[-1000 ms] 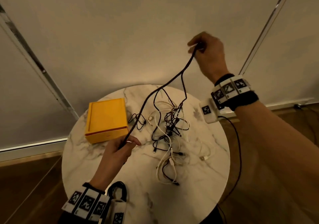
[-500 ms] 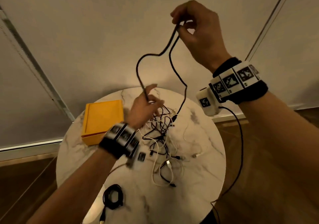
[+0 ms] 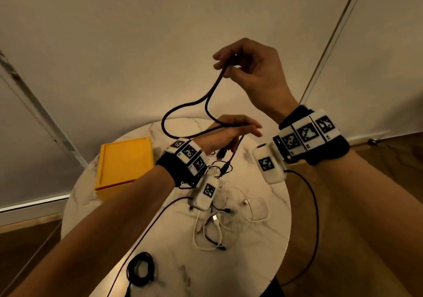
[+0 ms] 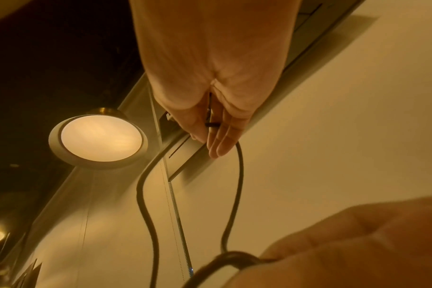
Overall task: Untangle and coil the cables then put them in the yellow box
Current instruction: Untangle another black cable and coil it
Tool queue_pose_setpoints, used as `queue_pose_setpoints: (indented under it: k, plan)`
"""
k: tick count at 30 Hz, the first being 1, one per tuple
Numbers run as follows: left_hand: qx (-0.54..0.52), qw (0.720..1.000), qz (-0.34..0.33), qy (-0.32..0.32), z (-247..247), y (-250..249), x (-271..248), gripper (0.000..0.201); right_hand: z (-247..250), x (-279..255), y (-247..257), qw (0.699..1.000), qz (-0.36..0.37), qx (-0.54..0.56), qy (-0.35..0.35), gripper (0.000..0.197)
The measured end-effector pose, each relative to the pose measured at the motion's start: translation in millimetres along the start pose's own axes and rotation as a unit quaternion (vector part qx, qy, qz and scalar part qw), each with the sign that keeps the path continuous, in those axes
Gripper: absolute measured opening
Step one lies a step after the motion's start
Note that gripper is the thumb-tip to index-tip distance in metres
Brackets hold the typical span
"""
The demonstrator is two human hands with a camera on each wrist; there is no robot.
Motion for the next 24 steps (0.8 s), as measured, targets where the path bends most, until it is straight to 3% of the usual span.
queue_pose_setpoints:
  k: [4, 7, 10, 12, 15, 18, 22, 24]
  plan:
    - [0.028, 0.998, -0.009, -0.061, 21.8, 12.4, -1.2, 0.026, 17.5, -18.0, -24.4, 0.998, -0.042, 0.010, -0.043, 0.044]
    - [-0.020, 0.999, 0.027, -0.038, 24.1, 26.3, -11.1, 0.030, 25.7, -54.7, -69.4, 0.989, -0.121, -0.054, -0.065, 0.051]
    - [0.000, 0.997, 0.074, -0.010, 15.7, 47.3, -28.6, 0.026, 24.7, -90.5, -119.9, 0.973, -0.195, -0.119, -0.034, 0.027]
    - [-0.002, 0.991, 0.124, -0.045, 25.2, 66.8, -37.0, 0.025, 34.8, -100.4, -144.8, 0.956, -0.246, -0.155, -0.036, 0.005]
    - [-0.027, 0.972, 0.187, -0.136, 57.1, 93.4, -51.6, 0.030, 54.7, -110.7, -174.8, 0.929, -0.302, -0.213, -0.026, 0.017]
    - [-0.075, 0.954, 0.206, -0.206, 87.5, 109.4, -72.6, 0.028, 63.8, -134.7, -199.4, 0.886, -0.330, -0.321, 0.062, 0.021]
    - [-0.142, 0.945, 0.215, -0.201, 100.0, 112.3, -99.2, 0.035, 57.4, -187.9, -221.5, 0.795, -0.433, -0.362, 0.221, 0.018]
    - [-0.141, 0.951, 0.214, -0.175, 94.8, 108.1, -108.4, 0.038, 42.8, -188.9, -209.0, 0.767, -0.373, -0.437, 0.284, 0.029]
Point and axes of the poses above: each hand's wrist, its own x-axis towards the middle knuckle, its own z-axis out of the back of the hand, y = z × x, the point moved 7 cm from there along x, towards the middle knuckle, and after that the axes turned 11 degrees about -y, right-handed, at the moved point
